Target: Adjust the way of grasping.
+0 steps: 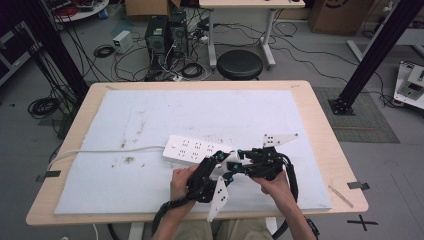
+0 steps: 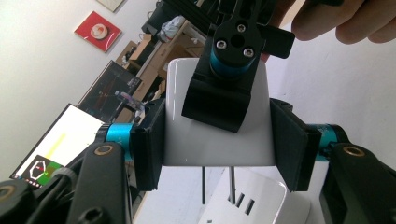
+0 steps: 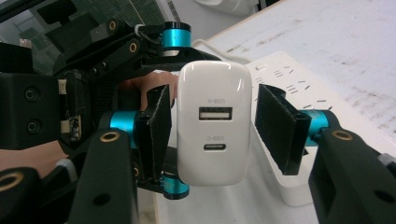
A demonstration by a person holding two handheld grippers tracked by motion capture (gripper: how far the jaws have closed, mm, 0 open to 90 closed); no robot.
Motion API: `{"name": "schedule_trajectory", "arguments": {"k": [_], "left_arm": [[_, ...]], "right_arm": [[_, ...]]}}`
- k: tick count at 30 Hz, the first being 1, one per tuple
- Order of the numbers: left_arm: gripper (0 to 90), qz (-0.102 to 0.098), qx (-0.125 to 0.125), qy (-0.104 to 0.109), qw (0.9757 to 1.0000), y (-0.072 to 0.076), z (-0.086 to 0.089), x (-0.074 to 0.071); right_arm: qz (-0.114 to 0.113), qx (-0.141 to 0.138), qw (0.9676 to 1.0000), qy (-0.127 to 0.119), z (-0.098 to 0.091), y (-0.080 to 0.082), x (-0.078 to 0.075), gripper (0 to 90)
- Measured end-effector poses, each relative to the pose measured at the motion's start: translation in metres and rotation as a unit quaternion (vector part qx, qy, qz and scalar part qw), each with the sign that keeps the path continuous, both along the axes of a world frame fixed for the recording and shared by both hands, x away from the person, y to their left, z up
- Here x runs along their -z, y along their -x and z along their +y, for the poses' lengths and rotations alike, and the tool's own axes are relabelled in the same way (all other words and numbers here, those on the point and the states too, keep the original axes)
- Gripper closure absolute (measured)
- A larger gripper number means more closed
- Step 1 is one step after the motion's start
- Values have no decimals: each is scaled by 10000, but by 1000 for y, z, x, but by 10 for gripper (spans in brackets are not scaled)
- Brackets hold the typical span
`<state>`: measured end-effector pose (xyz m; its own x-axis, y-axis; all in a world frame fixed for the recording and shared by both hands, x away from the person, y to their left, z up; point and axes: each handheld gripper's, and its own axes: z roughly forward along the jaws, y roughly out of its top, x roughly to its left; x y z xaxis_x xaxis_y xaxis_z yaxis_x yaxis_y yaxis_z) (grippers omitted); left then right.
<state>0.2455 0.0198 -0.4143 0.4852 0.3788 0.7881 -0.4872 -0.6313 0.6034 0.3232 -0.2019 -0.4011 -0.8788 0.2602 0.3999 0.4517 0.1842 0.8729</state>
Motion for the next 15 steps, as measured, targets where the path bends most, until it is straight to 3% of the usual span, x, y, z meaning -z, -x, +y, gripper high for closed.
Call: {"name": "schedule_trajectory", "arguments": {"k": [15], "left_arm": [[424, -2, 30, -10, 10000, 0, -1, 0]], "right_arm": [[47, -67, 10000, -49, -1, 1, 0, 540]]}}
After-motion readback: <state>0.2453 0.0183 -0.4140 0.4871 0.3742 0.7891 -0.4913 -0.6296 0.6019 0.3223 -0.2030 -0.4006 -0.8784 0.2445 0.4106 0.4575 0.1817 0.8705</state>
